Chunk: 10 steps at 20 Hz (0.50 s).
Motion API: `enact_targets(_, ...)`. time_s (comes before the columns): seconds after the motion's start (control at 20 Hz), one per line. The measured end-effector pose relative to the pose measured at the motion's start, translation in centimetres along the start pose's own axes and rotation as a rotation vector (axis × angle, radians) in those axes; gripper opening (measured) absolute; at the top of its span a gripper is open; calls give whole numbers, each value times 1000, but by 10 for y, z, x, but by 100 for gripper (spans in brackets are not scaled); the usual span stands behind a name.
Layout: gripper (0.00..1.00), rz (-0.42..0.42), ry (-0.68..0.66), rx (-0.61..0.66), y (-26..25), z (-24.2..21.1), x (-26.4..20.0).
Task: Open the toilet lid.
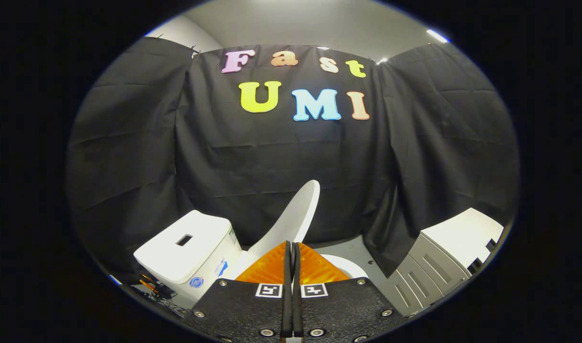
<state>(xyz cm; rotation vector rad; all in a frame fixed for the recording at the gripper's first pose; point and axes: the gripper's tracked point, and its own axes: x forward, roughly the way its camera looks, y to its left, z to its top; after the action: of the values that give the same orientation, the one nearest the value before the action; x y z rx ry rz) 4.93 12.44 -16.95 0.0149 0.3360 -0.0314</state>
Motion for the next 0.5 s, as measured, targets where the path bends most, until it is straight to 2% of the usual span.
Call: enact_targets(0.5,0,56,-61,-36,58,26,1)
